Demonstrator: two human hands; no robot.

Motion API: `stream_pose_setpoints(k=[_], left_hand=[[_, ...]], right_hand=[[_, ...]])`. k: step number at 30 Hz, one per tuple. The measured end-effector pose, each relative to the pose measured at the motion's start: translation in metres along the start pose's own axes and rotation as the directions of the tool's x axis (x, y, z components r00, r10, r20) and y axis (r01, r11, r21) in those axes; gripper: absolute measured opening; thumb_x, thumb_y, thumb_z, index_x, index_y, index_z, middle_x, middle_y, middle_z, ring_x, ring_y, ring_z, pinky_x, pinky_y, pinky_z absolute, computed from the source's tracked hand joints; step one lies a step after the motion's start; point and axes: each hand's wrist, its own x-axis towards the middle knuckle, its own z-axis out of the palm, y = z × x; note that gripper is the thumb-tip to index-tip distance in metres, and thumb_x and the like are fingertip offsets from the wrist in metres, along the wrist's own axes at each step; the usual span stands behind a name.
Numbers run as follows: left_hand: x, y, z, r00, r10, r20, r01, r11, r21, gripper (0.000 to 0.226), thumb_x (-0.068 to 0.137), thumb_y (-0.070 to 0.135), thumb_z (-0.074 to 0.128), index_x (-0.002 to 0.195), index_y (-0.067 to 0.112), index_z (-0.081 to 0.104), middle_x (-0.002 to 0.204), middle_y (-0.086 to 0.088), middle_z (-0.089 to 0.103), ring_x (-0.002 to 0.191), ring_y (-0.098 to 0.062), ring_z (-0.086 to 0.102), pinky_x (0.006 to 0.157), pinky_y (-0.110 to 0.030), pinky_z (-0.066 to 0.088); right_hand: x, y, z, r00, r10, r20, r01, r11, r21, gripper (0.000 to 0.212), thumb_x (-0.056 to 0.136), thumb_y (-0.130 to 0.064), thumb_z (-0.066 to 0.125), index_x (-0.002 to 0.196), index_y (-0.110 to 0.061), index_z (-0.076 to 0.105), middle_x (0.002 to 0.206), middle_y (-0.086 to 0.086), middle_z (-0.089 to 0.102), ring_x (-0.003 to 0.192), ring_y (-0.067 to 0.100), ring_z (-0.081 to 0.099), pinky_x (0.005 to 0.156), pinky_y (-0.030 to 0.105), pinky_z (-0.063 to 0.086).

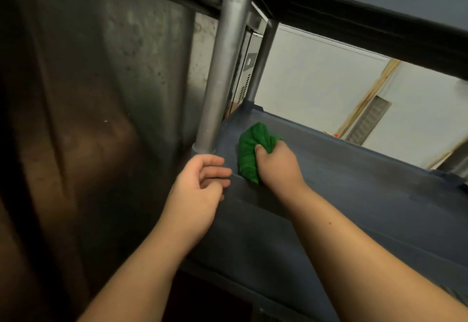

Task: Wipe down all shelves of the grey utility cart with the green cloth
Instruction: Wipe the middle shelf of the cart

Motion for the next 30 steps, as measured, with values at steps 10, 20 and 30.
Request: stream_pose_setpoints(k=[10,20,30], left_hand=[[0.005,-0.001,-0.005,0.999,-0.007,-0.038,0.009,0.999,0.034,0.043,0.085,-0.018,0.038,0.098,0.019,0.057,0.095,-0.007,0.069,0.087,-0.018,0.069,0.073,-0.035,0.052],[-0.003,-0.010,0.066,1.000,0.009,0.016,-0.009,1.000,0.012,0.044,0.084,-0.019,0.039,0.094,0.020,0.055,0.089,-0.004,0.068,0.083,-0.018,0.065,0.070,-0.032,0.049],[-0.035,-0.028,0.174,0.986,0.038,0.165,-0.047,0.997,0.054,0.044,0.087,-0.020,0.040,0.096,0.020,0.054,0.093,-0.009,0.067,0.082,-0.017,0.067,0.076,-0.038,0.052]], right_hand=[[0.012,-0.031,0.032,0.993,-0.049,0.107,0.044,0.998,0.046,0.040,0.088,-0.036,0.063,0.116,-0.008,0.060,0.118,0.014,0.067,0.112,0.033,0.061,0.082,0.027,0.044],[0.002,0.050,-0.046,0.991,-0.121,0.050,0.126,0.985,-0.120,0.021,0.092,-0.023,0.060,0.106,-0.014,0.047,0.097,0.007,0.059,0.096,0.032,0.061,0.068,0.026,0.037],[-0.010,0.191,-0.183,1.000,0.005,-0.017,-0.010,0.957,-0.291,0.024,0.091,-0.027,0.062,0.105,-0.013,0.047,0.094,0.009,0.059,0.093,0.034,0.060,0.067,0.030,0.037]])
